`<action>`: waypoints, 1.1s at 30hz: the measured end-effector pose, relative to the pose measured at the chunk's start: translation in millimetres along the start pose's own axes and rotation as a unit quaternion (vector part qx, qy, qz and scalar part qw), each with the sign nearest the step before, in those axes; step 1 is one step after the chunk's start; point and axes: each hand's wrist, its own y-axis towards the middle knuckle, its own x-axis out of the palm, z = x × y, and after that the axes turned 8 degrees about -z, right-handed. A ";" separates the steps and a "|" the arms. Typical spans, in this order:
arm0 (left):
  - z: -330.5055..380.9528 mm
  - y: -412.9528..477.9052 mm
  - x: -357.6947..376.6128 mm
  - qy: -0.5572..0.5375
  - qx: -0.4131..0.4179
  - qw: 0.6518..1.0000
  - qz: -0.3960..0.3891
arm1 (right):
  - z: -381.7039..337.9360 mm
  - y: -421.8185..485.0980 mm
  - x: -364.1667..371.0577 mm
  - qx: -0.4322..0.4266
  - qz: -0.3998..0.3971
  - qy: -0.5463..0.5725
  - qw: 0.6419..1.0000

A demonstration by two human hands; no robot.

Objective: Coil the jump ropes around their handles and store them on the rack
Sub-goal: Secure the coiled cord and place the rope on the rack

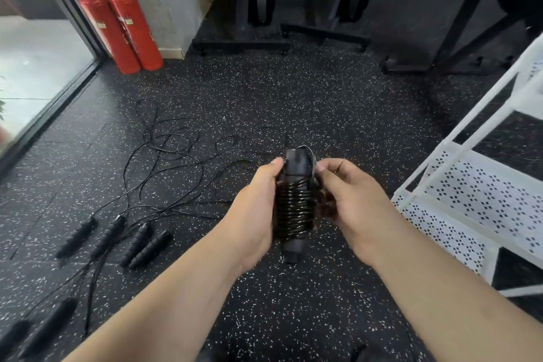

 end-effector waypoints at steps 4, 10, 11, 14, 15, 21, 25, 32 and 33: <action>-10.9 5.1 -5.2 0.033 0.015 0.997 0.063 | 4.4 1.4 1.6 0.048 0.021 -0.014 0.999; -12.5 -0.9 2.6 0.067 0.035 0.994 0.082 | 10.6 -11.9 8.0 0.040 -0.006 -0.010 0.999; -11.9 -2.8 6.8 0.067 0.039 0.994 0.075 | 9.6 -15.7 8.4 0.027 0.006 -0.011 1.000; -10.5 -9.5 21.7 0.074 0.055 0.994 0.052 | 6.7 -24.8 6.2 -0.031 0.062 -0.038 0.997; -10.7 -11.6 27.6 0.080 0.061 0.994 0.048 | 5.4 -27.7 5.1 -0.056 0.081 -0.061 0.993; -21.3 -22.3 67.1 0.242 0.111 0.962 0.054 | 1.9 -49.9 -6.4 -0.089 0.164 -0.059 0.981; -23.6 -24.4 93.2 0.272 0.152 0.949 0.034 | -2.2 -69.2 -22.2 -0.143 0.203 -0.181 0.952; -24.1 -27.7 137.3 0.246 0.169 0.954 0.021 | -10.5 -94.4 -59.9 -0.153 0.221 -0.168 0.948; -25.4 -28.7 146.1 0.243 0.166 0.955 0.027 | -13.0 -98.3 -65.7 -0.142 0.216 -0.136 0.956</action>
